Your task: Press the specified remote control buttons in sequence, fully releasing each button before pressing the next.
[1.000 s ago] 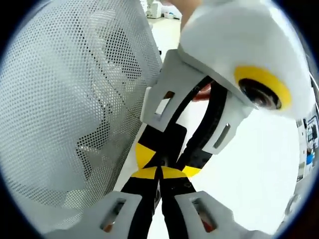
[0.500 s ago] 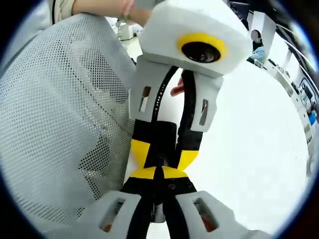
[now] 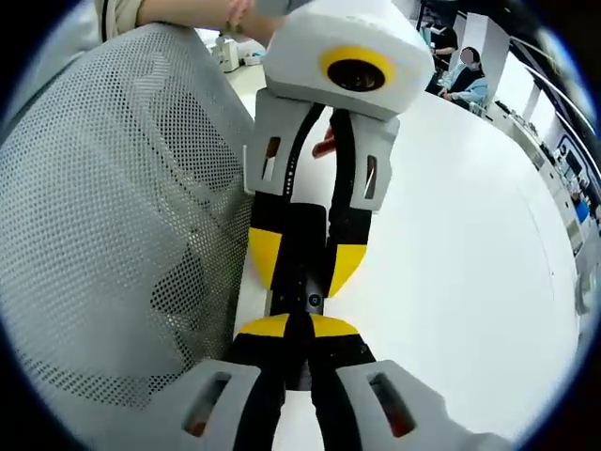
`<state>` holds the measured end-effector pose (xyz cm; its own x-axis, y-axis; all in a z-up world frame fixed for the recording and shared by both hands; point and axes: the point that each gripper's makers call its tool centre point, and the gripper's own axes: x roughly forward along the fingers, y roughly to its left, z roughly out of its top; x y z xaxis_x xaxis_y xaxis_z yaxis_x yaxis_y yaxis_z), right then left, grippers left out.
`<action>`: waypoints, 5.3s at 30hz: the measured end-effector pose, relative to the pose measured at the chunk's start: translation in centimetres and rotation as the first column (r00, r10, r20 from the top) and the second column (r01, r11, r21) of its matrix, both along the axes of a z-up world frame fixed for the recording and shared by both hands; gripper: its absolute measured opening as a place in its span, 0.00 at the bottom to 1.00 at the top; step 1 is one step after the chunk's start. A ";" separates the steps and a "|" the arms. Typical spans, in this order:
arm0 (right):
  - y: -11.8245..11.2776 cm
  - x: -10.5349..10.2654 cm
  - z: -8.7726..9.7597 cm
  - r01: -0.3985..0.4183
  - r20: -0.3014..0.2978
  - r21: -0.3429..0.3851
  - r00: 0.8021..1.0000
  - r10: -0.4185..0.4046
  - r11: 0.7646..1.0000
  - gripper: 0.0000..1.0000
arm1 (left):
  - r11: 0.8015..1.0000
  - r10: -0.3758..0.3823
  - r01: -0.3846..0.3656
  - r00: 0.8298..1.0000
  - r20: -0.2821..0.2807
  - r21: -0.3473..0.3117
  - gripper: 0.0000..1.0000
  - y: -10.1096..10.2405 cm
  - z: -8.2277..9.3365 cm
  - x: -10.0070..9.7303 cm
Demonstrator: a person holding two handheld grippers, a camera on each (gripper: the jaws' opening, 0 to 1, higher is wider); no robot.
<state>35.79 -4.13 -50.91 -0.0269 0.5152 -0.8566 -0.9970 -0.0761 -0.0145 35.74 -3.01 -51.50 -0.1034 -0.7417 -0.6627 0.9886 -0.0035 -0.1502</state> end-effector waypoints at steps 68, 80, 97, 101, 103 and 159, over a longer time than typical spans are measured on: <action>-0.5 -0.2 -1.2 0.028 -0.011 -0.008 1.000 -0.028 1.000 0.25 | 1.000 0.002 -0.002 1.000 -0.006 -0.007 0.24 -0.1 0.2 -0.1; -3.1 -0.2 -1.2 0.078 -0.012 0.014 0.997 -0.077 0.997 0.24 | 1.000 0.011 -0.011 1.000 -0.012 -0.018 0.24 0.1 0.2 -0.1; -7.2 -0.2 -1.2 0.110 -0.015 0.024 0.994 -0.110 0.994 0.24 | 0.999 0.022 -0.022 1.000 -0.014 -0.034 0.24 0.1 0.1 -0.1; -7.8 -0.2 -1.2 0.107 -0.015 0.024 0.994 -0.107 0.994 0.24 | 0.999 0.025 -0.026 1.000 -0.013 -0.034 0.24 0.1 0.2 0.0; -7.7 -0.2 -1.2 0.115 -0.022 0.035 0.993 -0.114 0.993 0.24 | 0.999 0.025 -0.025 1.000 -0.012 -0.034 0.24 0.0 0.2 0.0; -7.6 -0.3 -1.2 0.144 -0.027 0.041 0.989 -0.143 0.989 0.25 | 0.411 0.894 -0.782 0.446 0.040 -0.468 1.00 11.4 17.5 2.6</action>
<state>35.50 -11.75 -52.11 0.0291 0.5513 -0.8338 -0.9977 0.0675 0.0098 38.30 8.36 -34.05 0.8223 -0.5150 -0.2422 0.5090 0.8559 -0.0919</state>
